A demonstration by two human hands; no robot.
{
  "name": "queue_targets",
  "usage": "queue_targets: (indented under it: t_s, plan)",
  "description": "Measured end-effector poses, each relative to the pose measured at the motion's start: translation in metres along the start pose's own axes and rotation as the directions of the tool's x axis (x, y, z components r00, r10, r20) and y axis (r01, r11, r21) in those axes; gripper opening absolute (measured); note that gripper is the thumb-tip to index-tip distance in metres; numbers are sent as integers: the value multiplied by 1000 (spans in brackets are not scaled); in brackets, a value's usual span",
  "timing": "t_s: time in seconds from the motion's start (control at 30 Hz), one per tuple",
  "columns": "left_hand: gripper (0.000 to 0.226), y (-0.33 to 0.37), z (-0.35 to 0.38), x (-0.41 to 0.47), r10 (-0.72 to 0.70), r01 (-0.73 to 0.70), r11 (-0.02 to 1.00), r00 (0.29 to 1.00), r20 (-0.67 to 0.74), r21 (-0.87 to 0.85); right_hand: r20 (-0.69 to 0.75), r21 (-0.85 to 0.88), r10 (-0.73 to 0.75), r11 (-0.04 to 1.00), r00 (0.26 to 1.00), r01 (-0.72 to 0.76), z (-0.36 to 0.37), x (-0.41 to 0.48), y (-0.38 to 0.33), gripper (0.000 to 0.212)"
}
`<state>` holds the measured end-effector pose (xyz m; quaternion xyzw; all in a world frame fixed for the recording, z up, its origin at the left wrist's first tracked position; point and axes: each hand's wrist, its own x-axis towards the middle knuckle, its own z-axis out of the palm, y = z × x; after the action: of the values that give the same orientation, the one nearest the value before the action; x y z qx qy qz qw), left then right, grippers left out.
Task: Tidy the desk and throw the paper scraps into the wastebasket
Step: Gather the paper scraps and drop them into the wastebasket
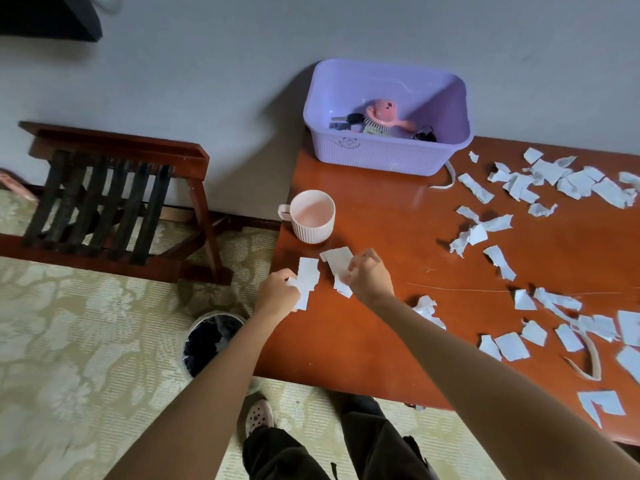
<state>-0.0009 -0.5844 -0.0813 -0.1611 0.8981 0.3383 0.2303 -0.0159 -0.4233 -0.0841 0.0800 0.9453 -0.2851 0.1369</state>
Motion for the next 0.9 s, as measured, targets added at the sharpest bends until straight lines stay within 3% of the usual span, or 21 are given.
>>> queue_targets:
  t_s: [0.13,0.27,0.33,0.4,0.6,0.67,0.9]
  plan:
    - [33,4,-5,6,-35,35,999,999,-23,9,81,-94,-4,996,997,11,6,21,-14,26]
    - [33,6,-6,8,-49,50,998,998,-48,27,141,-113,83,991,987,-67,3,30,-15,73]
    - [32,6,-6,10,-53,54,998,998,-46,13,166,-148,94,987,982,-69,3,34,-14,69]
    - [32,6,-5,11,-55,55,998,998,-44,-6,145,-154,103,985,984,-80,4,37,-14,50]
    - [32,5,-8,10,-53,52,998,998,-42,-19,84,-5,160,987,984,-160,6,37,-17,15]
    - [31,5,-9,10,-60,59,998,997,-49,-25,100,50,189,980,977,-194,4,34,-15,16]
    - [30,3,-15,2,-91,85,987,995,-41,-135,137,337,299,882,944,-328,-21,12,-8,49]
